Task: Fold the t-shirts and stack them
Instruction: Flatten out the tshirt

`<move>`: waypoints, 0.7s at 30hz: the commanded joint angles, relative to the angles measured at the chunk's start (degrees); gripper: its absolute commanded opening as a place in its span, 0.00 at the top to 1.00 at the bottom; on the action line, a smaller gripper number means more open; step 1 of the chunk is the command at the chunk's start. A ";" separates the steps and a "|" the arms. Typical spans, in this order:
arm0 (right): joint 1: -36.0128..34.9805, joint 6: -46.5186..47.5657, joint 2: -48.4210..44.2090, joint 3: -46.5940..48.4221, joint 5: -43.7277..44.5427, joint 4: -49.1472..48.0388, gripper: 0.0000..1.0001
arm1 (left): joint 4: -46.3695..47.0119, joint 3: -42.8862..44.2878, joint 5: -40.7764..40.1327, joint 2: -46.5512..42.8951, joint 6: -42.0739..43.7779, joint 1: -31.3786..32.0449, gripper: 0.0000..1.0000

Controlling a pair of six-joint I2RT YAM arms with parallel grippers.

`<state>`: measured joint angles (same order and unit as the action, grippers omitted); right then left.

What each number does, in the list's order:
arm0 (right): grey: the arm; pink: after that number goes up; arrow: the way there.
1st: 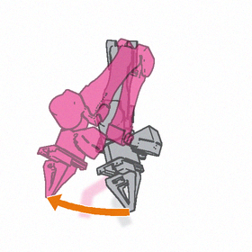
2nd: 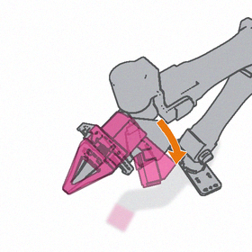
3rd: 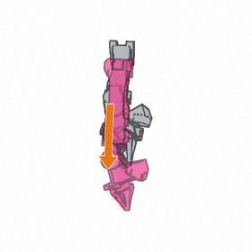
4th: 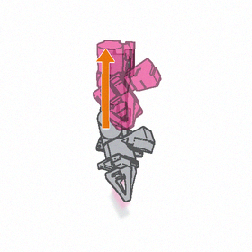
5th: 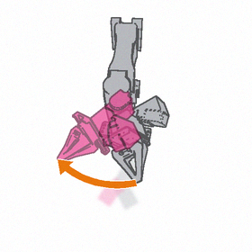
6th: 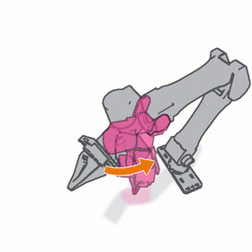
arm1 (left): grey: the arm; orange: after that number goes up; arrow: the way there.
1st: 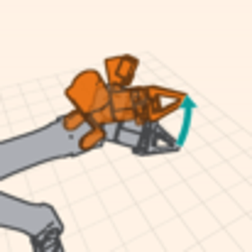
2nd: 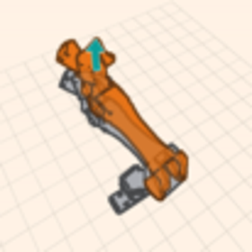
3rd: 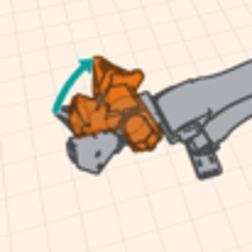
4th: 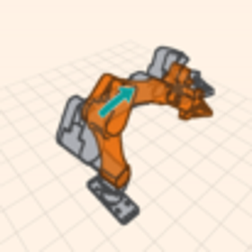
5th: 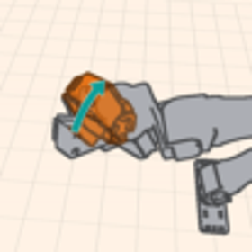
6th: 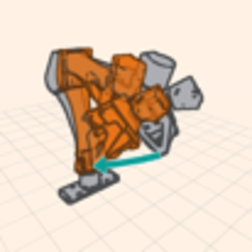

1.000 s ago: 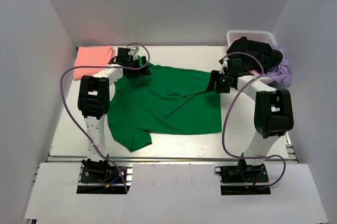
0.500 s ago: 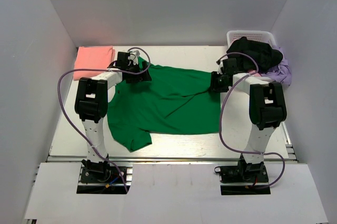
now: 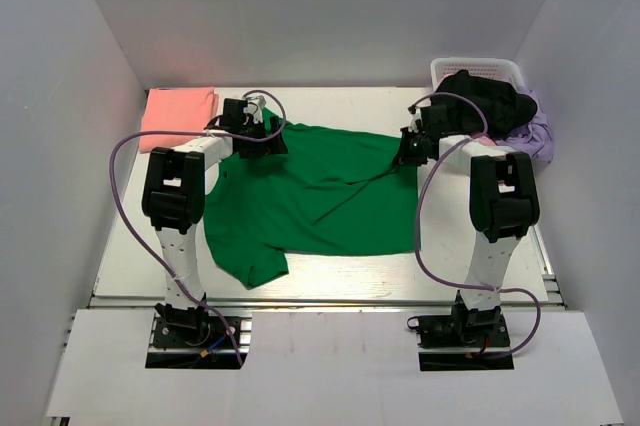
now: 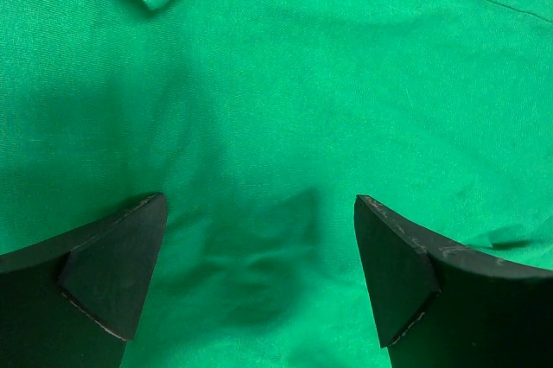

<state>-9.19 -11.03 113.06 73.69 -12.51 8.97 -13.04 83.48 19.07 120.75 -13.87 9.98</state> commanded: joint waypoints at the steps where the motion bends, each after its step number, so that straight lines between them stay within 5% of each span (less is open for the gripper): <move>1: -0.21 -1.45 -2.14 3.73 -0.24 0.95 1.00 | -1.82 -1.65 -1.93 0.98 0.77 0.04 0.00; 12: 0.23 -1.54 -1.18 21.04 5.56 35.61 1.00 | -1.29 -2.71 -2.55 0.98 0.77 0.04 0.00; 21: 0.31 -0.14 2.34 34.67 9.18 42.45 1.00 | -0.15 -3.77 -1.85 0.98 1.30 -0.49 0.00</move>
<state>-9.13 -11.81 113.34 104.99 -4.80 47.00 -10.35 82.24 18.37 120.75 -13.37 9.96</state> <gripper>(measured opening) 0.011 0.996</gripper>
